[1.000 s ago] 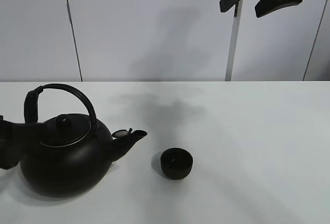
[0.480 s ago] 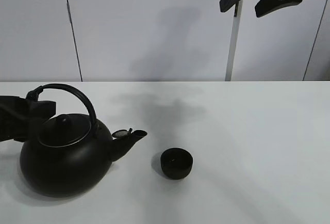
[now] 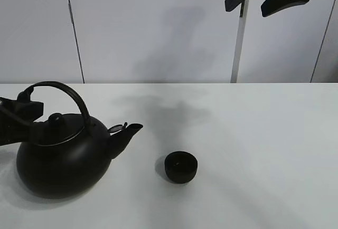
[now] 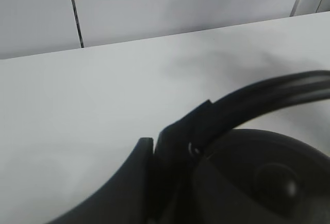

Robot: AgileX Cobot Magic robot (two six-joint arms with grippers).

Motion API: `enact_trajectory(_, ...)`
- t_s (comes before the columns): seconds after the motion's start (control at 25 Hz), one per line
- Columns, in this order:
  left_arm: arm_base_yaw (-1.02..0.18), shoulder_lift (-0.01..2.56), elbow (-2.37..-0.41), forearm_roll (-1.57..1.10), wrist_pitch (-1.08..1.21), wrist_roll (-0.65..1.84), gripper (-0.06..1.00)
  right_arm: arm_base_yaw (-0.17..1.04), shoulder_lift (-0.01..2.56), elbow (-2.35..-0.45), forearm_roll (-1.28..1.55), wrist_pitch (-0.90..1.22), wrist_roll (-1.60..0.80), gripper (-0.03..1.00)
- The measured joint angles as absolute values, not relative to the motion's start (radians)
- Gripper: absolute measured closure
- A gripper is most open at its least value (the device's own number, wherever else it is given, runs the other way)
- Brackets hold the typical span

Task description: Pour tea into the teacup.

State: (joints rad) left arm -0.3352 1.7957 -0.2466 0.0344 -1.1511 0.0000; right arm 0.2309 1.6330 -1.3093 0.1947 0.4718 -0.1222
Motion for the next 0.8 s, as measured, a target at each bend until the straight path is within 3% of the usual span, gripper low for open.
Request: enact_trajectory(0.8,-0.335,1.556,-0.258,0.103,-1.032,0.031,0.84,0.231,1.633,-1.309,0.195,0.471,-0.120,0.47)
